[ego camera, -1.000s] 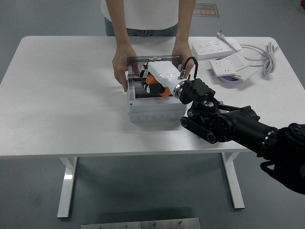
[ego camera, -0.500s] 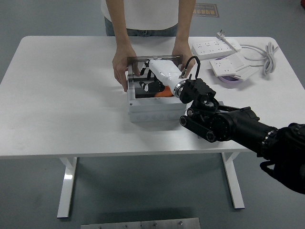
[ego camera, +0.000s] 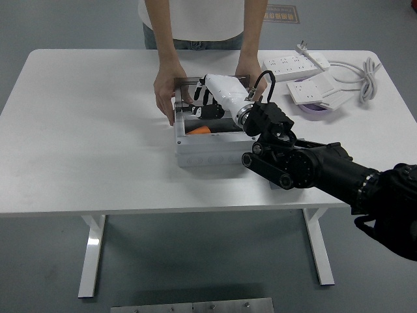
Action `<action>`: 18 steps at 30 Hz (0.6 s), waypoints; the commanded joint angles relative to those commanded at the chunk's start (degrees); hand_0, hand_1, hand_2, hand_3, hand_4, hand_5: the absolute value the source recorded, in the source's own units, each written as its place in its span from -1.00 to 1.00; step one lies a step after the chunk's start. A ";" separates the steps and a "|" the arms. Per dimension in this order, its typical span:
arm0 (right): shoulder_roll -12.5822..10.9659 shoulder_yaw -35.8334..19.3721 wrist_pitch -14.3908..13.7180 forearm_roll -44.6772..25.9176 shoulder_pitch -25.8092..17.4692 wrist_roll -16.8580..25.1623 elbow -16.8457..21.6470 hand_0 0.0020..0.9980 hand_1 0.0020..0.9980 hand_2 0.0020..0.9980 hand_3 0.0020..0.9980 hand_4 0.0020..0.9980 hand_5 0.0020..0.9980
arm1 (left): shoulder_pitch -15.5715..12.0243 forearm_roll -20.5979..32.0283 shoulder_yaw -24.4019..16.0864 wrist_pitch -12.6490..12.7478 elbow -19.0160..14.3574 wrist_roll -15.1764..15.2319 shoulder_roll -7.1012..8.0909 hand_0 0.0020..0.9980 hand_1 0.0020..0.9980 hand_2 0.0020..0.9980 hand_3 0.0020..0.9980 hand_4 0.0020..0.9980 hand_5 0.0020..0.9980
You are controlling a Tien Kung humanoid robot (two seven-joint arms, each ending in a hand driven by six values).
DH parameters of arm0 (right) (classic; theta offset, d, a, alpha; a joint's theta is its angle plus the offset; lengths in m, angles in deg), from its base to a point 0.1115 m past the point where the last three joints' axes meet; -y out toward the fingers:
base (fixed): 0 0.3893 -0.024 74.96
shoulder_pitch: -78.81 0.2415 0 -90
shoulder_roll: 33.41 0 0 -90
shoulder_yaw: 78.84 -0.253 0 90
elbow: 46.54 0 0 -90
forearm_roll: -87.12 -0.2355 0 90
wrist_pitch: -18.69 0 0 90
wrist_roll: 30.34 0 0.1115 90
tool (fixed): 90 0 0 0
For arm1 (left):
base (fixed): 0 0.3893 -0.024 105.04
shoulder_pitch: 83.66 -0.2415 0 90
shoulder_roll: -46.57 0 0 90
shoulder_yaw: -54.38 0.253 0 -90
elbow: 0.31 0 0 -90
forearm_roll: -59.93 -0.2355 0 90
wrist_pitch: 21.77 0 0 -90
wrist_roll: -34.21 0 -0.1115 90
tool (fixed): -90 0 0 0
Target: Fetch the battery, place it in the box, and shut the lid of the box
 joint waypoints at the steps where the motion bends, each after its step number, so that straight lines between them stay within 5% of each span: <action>1: -0.07 -0.15 0.10 0.00 0.06 -0.44 0.13 -0.64 -0.44 -0.23 -0.07 0.29 -0.42 | -0.04 0.06 0.04 0.02 0.01 0.02 -0.02 0.05 0.47 0.26 0.08 -0.51 -1.00; 3: -0.30 -0.55 0.38 0.19 0.23 -1.33 0.46 -0.64 -0.44 -0.23 -0.07 0.29 -0.42 | -0.11 0.19 0.10 0.11 0.02 0.05 -0.06 0.05 0.47 0.26 0.08 -0.51 -1.00; 4: -0.49 -0.77 0.65 0.25 0.37 -1.73 0.67 -0.77 -0.54 -0.38 -0.27 0.16 -0.73 | -0.15 0.26 0.14 0.15 0.02 0.07 -0.07 0.05 0.47 0.27 0.08 -0.51 -1.00; 18: -3.12 -2.85 2.68 0.06 6.49 -4.03 1.64 -0.83 -0.61 -0.47 -0.41 0.03 -0.83 | -0.21 0.07 0.12 -0.06 -0.02 -0.08 -0.19 0.05 0.47 0.28 0.08 -0.52 -1.00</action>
